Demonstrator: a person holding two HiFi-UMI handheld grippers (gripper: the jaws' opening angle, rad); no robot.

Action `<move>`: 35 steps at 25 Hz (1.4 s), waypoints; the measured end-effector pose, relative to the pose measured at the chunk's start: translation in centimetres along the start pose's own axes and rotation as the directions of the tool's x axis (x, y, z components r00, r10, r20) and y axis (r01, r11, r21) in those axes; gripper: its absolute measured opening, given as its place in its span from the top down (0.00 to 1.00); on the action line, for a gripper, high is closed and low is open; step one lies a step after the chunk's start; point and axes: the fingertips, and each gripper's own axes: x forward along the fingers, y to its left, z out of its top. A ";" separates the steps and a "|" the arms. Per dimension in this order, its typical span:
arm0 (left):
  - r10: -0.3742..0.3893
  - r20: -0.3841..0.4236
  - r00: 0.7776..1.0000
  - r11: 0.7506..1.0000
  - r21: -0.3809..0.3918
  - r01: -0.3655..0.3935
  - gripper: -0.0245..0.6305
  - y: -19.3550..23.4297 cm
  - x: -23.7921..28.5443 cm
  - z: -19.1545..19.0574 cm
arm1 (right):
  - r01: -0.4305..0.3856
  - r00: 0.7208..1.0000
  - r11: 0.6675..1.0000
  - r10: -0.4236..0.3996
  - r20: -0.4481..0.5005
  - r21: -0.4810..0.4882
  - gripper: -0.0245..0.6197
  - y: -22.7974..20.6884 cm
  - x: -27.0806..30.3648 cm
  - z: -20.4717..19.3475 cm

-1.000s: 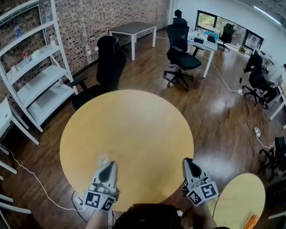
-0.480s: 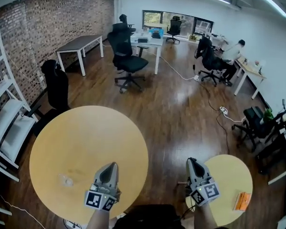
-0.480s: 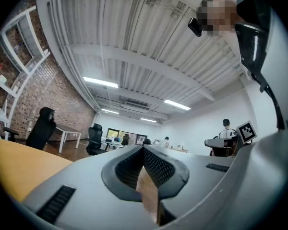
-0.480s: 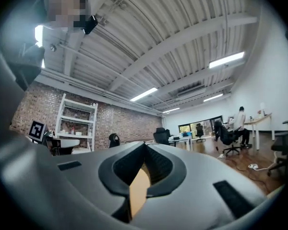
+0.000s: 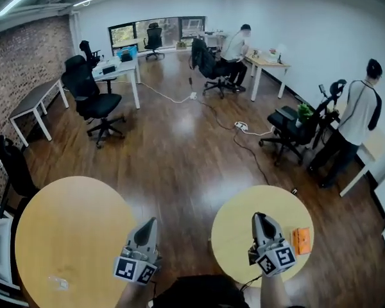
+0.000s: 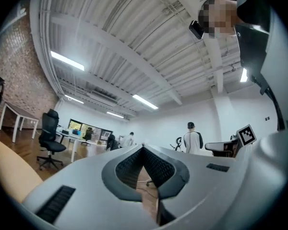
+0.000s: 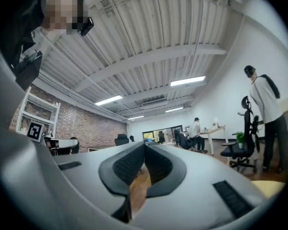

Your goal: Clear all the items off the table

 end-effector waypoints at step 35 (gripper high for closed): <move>-0.725 -0.042 0.687 0.666 -0.297 0.684 0.96 -21.8 18.8 -11.4 | 0.761 0.649 0.639 -0.754 0.104 -0.115 0.90 -13.4 -23.8 5.2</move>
